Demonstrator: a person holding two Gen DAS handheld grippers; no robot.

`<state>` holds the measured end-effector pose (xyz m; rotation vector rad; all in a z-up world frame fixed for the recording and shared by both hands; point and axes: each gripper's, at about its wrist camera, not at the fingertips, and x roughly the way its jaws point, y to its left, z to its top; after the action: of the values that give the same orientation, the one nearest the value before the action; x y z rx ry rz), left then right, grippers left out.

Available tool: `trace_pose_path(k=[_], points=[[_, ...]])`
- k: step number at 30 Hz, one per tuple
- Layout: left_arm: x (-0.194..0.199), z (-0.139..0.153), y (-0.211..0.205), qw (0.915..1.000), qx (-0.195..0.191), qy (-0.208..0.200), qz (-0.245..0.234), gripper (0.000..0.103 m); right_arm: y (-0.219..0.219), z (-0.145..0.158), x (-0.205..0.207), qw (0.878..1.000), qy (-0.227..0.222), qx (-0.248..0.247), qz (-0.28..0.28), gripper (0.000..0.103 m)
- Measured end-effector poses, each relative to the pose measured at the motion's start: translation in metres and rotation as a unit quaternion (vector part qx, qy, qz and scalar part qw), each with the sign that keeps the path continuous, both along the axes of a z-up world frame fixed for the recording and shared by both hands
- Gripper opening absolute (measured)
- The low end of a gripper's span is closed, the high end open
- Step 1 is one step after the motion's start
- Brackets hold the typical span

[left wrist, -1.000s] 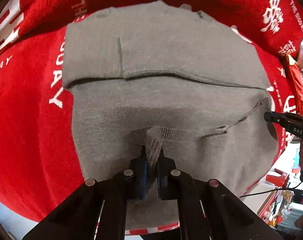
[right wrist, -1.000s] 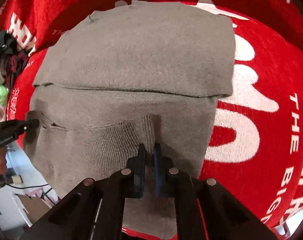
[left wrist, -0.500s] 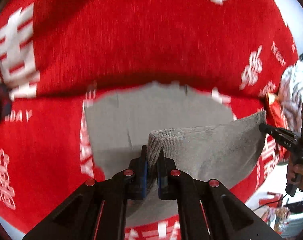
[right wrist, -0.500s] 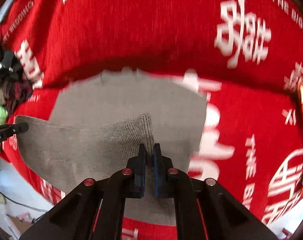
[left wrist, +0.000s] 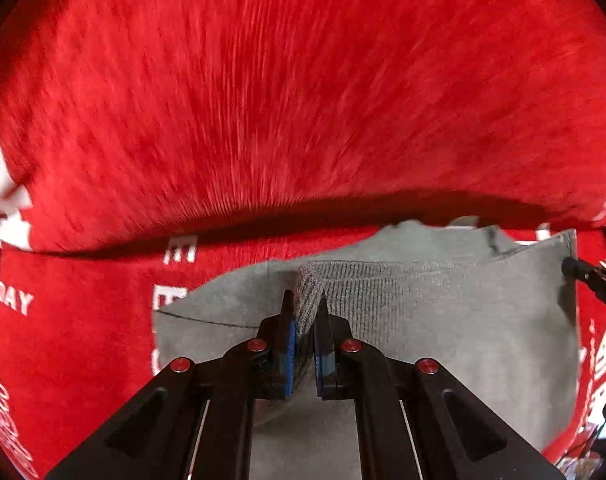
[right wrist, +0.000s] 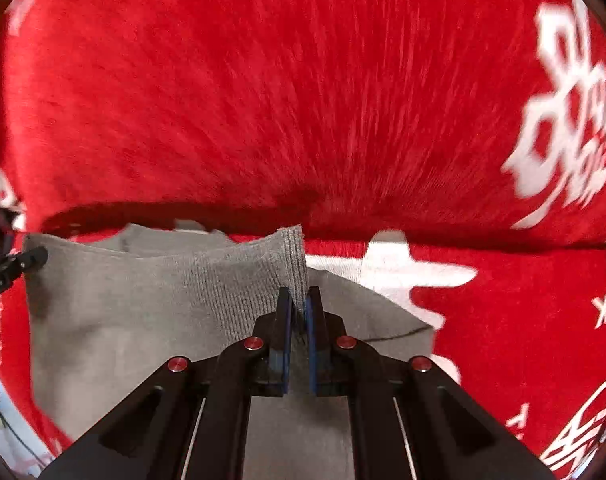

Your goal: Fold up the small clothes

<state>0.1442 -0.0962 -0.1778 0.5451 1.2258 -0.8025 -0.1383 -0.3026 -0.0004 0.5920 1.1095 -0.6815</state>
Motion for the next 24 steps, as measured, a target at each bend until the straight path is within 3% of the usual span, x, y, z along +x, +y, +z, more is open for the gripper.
trace_pose_path(k=[4,5,6,7,8,9,10,14,16,18,21,24], points=[[0.005,-0.019,-0.003,0.9993,0.025,-0.022,0.016,0.009,-0.014,-0.035,-0.001,0.999,0.008,0.029,-0.039,0.007],[0.008,-0.021,-0.003,0.9992,0.028,-0.019,0.021,0.013,-0.016,-0.040,-0.002,0.998,0.008,0.033,-0.047,0.007],[0.012,-0.021,-0.003,0.9989,0.032,-0.018,0.030,0.019,-0.018,-0.043,-0.003,0.998,0.004,0.037,-0.055,0.008],[0.014,-0.020,-0.002,0.9983,0.038,-0.027,0.036,0.038,-0.019,-0.043,-0.004,0.997,0.004,0.038,-0.064,0.008],[0.017,-0.016,0.000,0.9967,0.048,-0.047,0.046,0.052,-0.021,-0.043,-0.005,0.997,0.009,0.036,-0.072,0.017],[0.020,-0.011,0.004,0.9951,0.051,-0.065,0.055,0.053,-0.022,-0.041,-0.006,0.996,0.019,0.032,-0.083,0.030],[0.023,-0.004,0.008,0.9948,0.047,-0.066,0.061,0.053,-0.024,-0.039,-0.009,0.995,0.026,0.029,-0.095,0.033],[0.028,0.024,0.030,0.9954,0.034,-0.051,0.074,0.053,-0.029,-0.021,-0.028,0.989,0.037,0.024,-0.139,0.031],[0.018,0.036,0.043,0.9970,0.021,-0.032,0.067,0.053,-0.024,-0.009,-0.041,0.989,0.013,0.034,-0.143,0.022],[0.003,0.041,0.052,0.9984,0.010,-0.013,0.055,0.053,-0.011,0.001,-0.051,0.990,-0.010,0.051,-0.129,0.021],[-0.024,0.032,0.062,0.9992,0.009,0.016,0.035,0.053,0.023,0.008,-0.058,0.993,-0.036,0.064,-0.092,0.021],[-0.050,0.002,0.061,0.9983,0.035,0.032,0.035,0.053,0.053,-0.006,-0.056,0.995,-0.026,0.076,-0.067,0.021]])
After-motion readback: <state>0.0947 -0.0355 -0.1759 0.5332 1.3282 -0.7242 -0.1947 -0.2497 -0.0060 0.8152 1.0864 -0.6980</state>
